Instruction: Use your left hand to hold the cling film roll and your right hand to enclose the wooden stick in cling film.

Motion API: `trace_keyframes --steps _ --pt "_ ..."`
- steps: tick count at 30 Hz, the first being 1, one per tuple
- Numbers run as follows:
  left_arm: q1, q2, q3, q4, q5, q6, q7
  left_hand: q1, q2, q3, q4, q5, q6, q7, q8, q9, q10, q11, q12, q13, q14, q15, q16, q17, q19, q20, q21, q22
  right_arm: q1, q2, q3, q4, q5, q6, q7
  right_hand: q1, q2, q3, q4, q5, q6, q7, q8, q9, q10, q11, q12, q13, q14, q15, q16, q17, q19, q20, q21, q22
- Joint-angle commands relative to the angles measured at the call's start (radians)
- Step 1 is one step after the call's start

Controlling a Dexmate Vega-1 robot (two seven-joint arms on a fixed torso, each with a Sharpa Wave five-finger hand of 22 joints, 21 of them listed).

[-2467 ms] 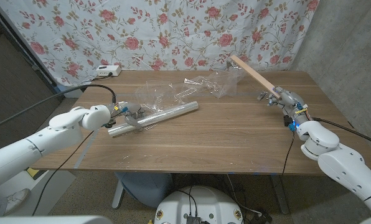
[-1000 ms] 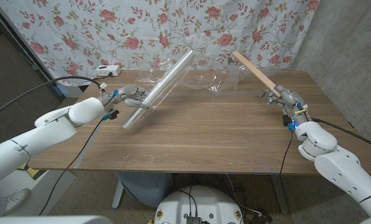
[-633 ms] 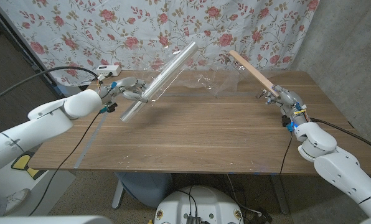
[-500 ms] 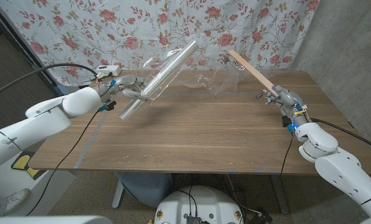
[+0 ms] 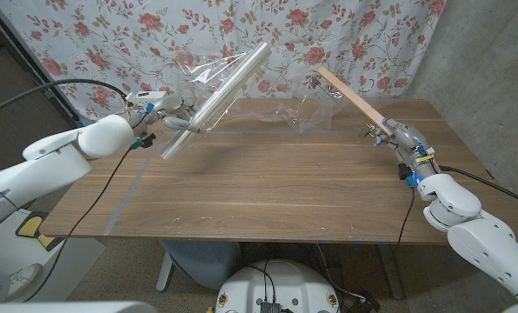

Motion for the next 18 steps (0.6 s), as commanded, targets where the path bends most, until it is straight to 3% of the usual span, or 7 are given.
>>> trace_keyframes --steps 1,6,18 --pt "0.025 0.003 -0.041 -0.011 0.0 0.016 0.02 0.137 0.137 0.127 -0.004 -0.011 0.075 -0.048 0.002 0.046 0.021 -0.013 -0.004 -0.009 0.065 -0.061 -0.005 0.001 -0.01 0.002 0.008 0.004 -0.041 0.003 0.036 -0.036 -0.013 0.001 -0.001 0.004 0.017 0.284 -0.155 0.001 0.118 -0.119 0.003 0.001 0.074 -0.068 0.006 0.016 -0.004 -0.006 -0.005 -0.002 -0.002 -0.051 0.002 0.004" --pt "0.036 0.004 -0.055 -0.013 -0.005 0.022 0.02 0.149 0.135 0.126 -0.01 -0.022 0.099 -0.034 0.002 0.03 0.03 -0.002 -0.01 -0.027 0.065 -0.061 -0.011 0.001 -0.014 0.003 0.015 0.002 -0.047 0.008 0.044 -0.043 -0.016 -0.003 0.001 0.006 0.019 0.284 -0.156 0.0 0.12 -0.115 0.003 -0.001 0.081 -0.065 0.005 0.01 -0.005 -0.006 -0.005 -0.002 -0.002 -0.049 0.002 0.004" --pt "0.034 -0.002 -0.08 -0.012 -0.003 0.067 0.031 0.149 0.131 0.129 -0.005 -0.034 0.102 -0.036 -0.009 0.008 0.035 -0.006 -0.012 -0.028 0.069 -0.06 -0.016 0.002 -0.02 0.005 0.022 0.001 -0.063 0.011 0.061 -0.046 -0.028 -0.005 0.018 0.006 0.019 0.284 -0.154 -0.001 0.122 -0.112 0.003 -0.003 0.081 -0.068 0.004 0.011 -0.002 -0.005 0.0 0.002 -0.001 -0.049 0.001 0.003"
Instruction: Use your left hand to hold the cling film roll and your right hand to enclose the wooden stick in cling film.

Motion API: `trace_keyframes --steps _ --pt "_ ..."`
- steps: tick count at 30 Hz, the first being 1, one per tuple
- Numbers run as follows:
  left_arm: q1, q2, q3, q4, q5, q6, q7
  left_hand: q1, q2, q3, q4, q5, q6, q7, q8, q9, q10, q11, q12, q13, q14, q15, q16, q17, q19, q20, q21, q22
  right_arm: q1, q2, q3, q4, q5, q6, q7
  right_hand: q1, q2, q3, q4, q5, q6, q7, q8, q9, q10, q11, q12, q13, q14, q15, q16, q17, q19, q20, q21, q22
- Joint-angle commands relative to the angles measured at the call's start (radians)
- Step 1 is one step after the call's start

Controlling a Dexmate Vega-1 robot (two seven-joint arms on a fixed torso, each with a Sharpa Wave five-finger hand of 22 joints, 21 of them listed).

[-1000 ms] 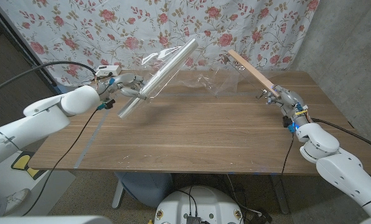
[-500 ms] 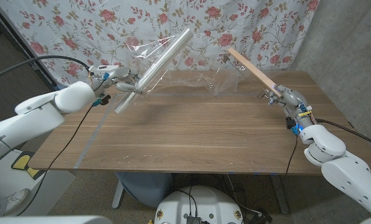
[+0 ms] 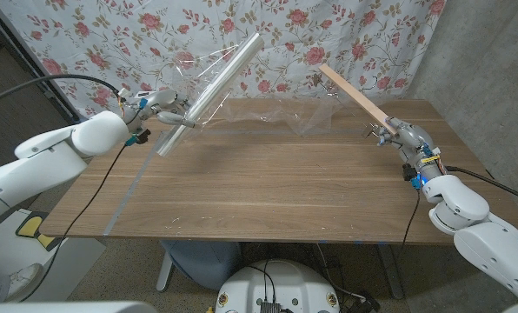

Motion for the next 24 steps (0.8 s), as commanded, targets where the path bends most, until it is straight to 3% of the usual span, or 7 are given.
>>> trace_keyframes --steps 1,24 --pt "0.002 -0.001 -0.025 -0.002 0.014 0.045 0.017 0.144 0.135 0.13 -0.005 -0.003 0.085 -0.054 0.0 0.007 0.017 -0.013 -0.005 0.002 0.061 -0.051 -0.005 0.002 -0.006 -0.003 0.007 0.001 -0.026 0.009 0.026 -0.009 -0.013 0.003 0.013 0.006 0.019 0.284 -0.154 0.0 0.121 -0.112 0.004 0.001 0.074 -0.074 0.006 0.016 0.0 -0.005 -0.003 0.001 0.0 -0.048 0.001 0.003" --pt "-0.161 -0.05 0.116 0.061 0.026 0.097 -0.035 0.139 0.132 0.14 -0.002 -0.015 0.09 -0.059 -0.013 -0.023 0.02 -0.015 -0.007 0.011 0.069 -0.051 -0.012 0.007 -0.011 -0.002 0.017 -0.002 -0.099 0.063 0.098 -0.006 -0.009 0.047 0.044 0.008 0.018 0.284 -0.155 -0.001 0.122 -0.111 0.003 -0.001 0.077 -0.071 0.003 0.014 0.002 -0.005 0.0 0.002 -0.001 -0.049 0.001 0.003"
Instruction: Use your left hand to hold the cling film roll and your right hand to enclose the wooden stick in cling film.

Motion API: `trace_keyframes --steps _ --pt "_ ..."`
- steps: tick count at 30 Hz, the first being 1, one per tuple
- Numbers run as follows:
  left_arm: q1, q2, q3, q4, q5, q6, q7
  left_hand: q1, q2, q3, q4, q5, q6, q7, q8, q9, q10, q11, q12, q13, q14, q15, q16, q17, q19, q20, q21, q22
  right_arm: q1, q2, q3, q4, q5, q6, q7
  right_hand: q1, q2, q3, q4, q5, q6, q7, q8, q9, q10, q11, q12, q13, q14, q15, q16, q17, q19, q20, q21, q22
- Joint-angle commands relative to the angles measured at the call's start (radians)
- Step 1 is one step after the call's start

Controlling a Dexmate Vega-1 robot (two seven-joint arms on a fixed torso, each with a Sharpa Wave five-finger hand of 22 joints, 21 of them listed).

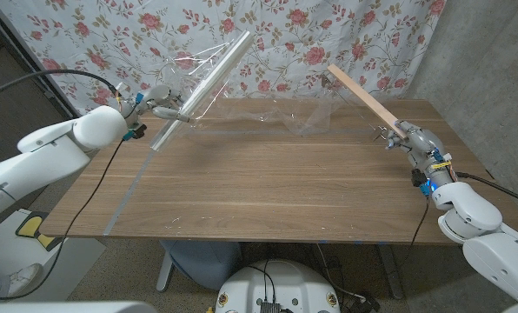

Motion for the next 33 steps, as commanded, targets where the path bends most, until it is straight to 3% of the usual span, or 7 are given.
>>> trace_keyframes --steps 1,33 --pt "-0.077 -0.021 0.07 0.026 0.015 0.021 -0.021 0.135 0.136 0.141 -0.002 -0.001 0.082 -0.068 0.001 -0.003 0.019 -0.015 -0.006 0.004 0.064 -0.053 -0.005 0.003 -0.006 -0.001 0.009 0.001 -0.027 0.021 0.031 0.007 0.004 0.011 0.018 0.008 0.019 0.284 -0.154 0.006 0.121 -0.113 0.008 0.001 0.074 -0.073 0.008 0.017 0.005 -0.008 -0.001 0.004 -0.001 -0.049 0.0 0.003" --pt "-0.101 -0.015 0.081 0.017 0.001 0.069 0.003 0.128 0.13 0.154 -0.002 -0.011 0.085 -0.07 0.008 -0.006 0.029 -0.015 -0.01 0.01 0.074 -0.053 -0.014 0.01 -0.012 0.0 0.023 0.0 -0.088 0.067 0.116 -0.015 -0.013 0.005 0.011 0.008 0.018 0.283 -0.153 0.007 0.121 -0.111 0.008 0.001 0.078 -0.075 0.006 0.012 0.005 -0.008 0.001 0.004 -0.002 -0.048 -0.001 0.003"
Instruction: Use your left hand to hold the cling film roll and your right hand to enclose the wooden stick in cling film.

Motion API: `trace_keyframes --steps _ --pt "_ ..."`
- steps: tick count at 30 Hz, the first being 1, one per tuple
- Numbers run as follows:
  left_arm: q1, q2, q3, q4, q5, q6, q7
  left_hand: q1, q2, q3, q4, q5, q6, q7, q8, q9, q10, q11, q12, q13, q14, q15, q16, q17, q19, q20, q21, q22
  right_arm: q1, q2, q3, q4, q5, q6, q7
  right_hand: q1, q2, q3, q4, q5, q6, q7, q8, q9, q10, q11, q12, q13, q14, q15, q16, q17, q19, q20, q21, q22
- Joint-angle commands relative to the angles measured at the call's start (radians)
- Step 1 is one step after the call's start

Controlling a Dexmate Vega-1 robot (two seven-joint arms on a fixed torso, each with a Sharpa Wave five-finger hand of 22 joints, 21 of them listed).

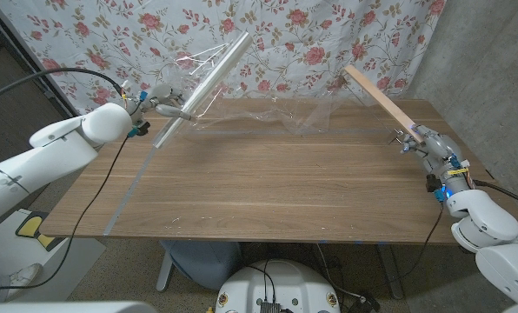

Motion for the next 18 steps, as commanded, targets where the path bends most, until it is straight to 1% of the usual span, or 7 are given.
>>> trace_keyframes --steps 1,4,9,11,13,18 --pt "-0.012 0.009 0.002 -0.012 0.002 0.027 0.009 0.125 0.133 0.155 -0.002 -0.003 0.079 -0.073 0.013 0.007 0.023 -0.021 0.001 0.006 0.068 -0.058 -0.001 0.001 -0.002 -0.001 0.008 0.0 -0.03 0.02 0.036 -0.016 -0.009 -0.004 0.005 0.008 0.018 0.283 -0.152 0.006 0.121 -0.111 0.004 0.002 0.078 -0.074 0.004 0.009 0.001 -0.012 -0.003 -0.001 -0.001 -0.048 -0.001 0.003" --pt "-0.021 0.002 0.003 -0.009 -0.004 0.026 0.008 0.123 0.131 0.156 -0.002 -0.003 0.083 -0.07 0.015 0.006 0.025 -0.022 0.0 0.005 0.071 -0.058 0.0 0.002 -0.002 -0.001 0.009 0.0 -0.038 0.021 0.044 -0.021 -0.008 -0.01 0.011 0.007 0.018 0.283 -0.153 0.007 0.123 -0.111 0.005 0.002 0.079 -0.071 0.004 0.01 0.004 -0.012 0.0 0.0 -0.001 -0.047 -0.001 0.003" --pt "-0.046 0.003 0.022 -0.011 0.006 0.037 -0.012 0.123 0.131 0.157 -0.002 -0.004 0.082 -0.076 0.015 0.006 0.025 -0.022 0.0 0.009 0.072 -0.058 -0.003 0.002 -0.003 -0.001 0.011 -0.001 -0.058 0.026 0.06 -0.034 -0.01 -0.019 0.014 0.008 0.018 0.283 -0.153 0.007 0.123 -0.11 0.005 0.001 0.08 -0.072 0.003 0.008 0.009 -0.012 0.004 0.004 0.0 -0.048 -0.001 0.003" --pt "-0.054 -0.003 0.025 -0.01 0.005 0.038 -0.013 0.122 0.132 0.158 -0.001 -0.004 0.085 -0.074 0.015 0.004 0.023 -0.022 0.0 0.009 0.073 -0.058 -0.003 0.002 -0.003 -0.001 0.012 -0.001 -0.068 0.032 0.068 -0.042 -0.016 -0.022 0.009 0.008 0.018 0.283 -0.153 0.007 0.124 -0.11 0.004 0.001 0.08 -0.07 0.006 0.013 0.006 -0.012 0.002 0.002 0.0 -0.047 -0.001 0.003" --pt "-0.058 -0.008 0.028 -0.012 0.012 0.043 -0.005 0.122 0.131 0.16 -0.002 -0.005 0.081 -0.075 0.016 0.006 0.025 -0.02 -0.001 0.009 0.074 -0.058 -0.003 0.004 -0.003 -0.001 0.013 -0.001 -0.076 0.037 0.076 -0.045 -0.015 -0.019 0.014 0.008 0.018 0.283 -0.153 0.008 0.124 -0.11 0.004 0.001 0.08 -0.071 0.004 0.009 0.004 -0.012 0.0 0.001 -0.001 -0.047 -0.001 0.003" --pt "-0.09 -0.018 0.048 -0.008 0.023 0.044 -0.022 0.121 0.13 0.161 -0.002 -0.006 0.078 -0.077 0.017 0.008 0.025 -0.021 -0.001 0.011 0.075 -0.058 -0.005 0.003 -0.004 0.0 0.014 -0.001 -0.094 0.047 0.094 -0.056 -0.017 -0.02 0.023 0.007 0.018 0.283 -0.153 0.008 0.124 -0.108 0.004 0.0 0.082 -0.073 0.006 0.012 0.005 -0.011 0.001 0.003 -0.001 -0.047 0.0 0.003"
